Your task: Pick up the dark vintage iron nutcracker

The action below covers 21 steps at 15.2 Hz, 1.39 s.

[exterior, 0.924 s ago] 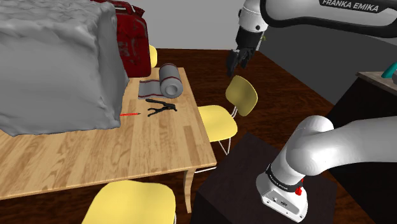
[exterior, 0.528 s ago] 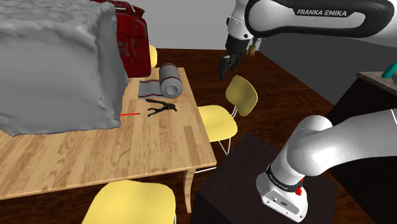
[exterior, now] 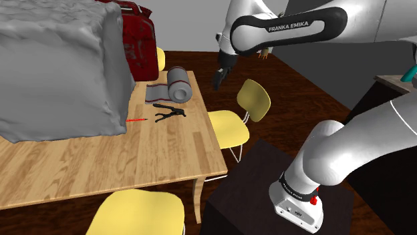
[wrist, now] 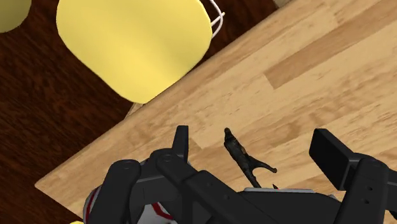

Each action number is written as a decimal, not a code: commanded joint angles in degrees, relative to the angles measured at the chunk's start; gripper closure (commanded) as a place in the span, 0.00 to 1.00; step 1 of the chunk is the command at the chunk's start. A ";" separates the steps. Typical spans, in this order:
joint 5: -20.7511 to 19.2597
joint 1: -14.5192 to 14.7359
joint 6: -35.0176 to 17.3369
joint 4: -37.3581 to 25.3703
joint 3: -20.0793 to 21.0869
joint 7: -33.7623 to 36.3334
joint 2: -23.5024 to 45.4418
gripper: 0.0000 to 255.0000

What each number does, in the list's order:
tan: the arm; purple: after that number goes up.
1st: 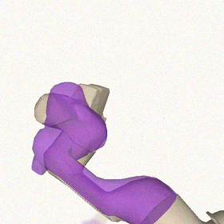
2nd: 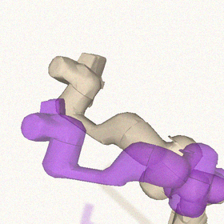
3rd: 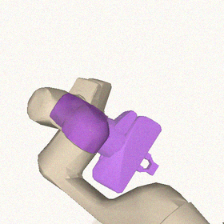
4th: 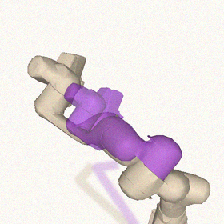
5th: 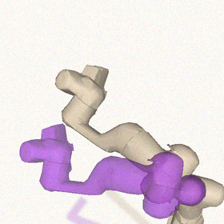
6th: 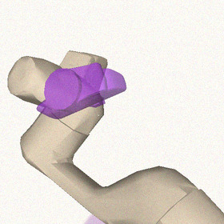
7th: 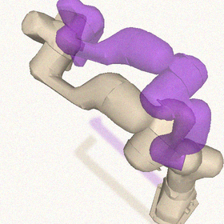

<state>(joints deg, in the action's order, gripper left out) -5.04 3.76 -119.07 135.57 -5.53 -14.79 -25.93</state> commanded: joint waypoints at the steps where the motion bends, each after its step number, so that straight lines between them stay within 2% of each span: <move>1: 0.63 1.03 -3.97 -0.91 -0.87 -3.16 4.43 0.00; 11: 7.49 5.14 -16.70 -10.07 -2.76 -20.30 25.17 0.00; 17: 12.46 5.63 -20.75 -18.49 -0.86 -30.52 37.45 0.00; 21: 14.40 5.34 -22.05 -24.26 1.11 -35.67 44.41 0.00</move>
<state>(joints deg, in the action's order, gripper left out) 8.94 9.12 -140.78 112.88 -4.90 -49.34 16.65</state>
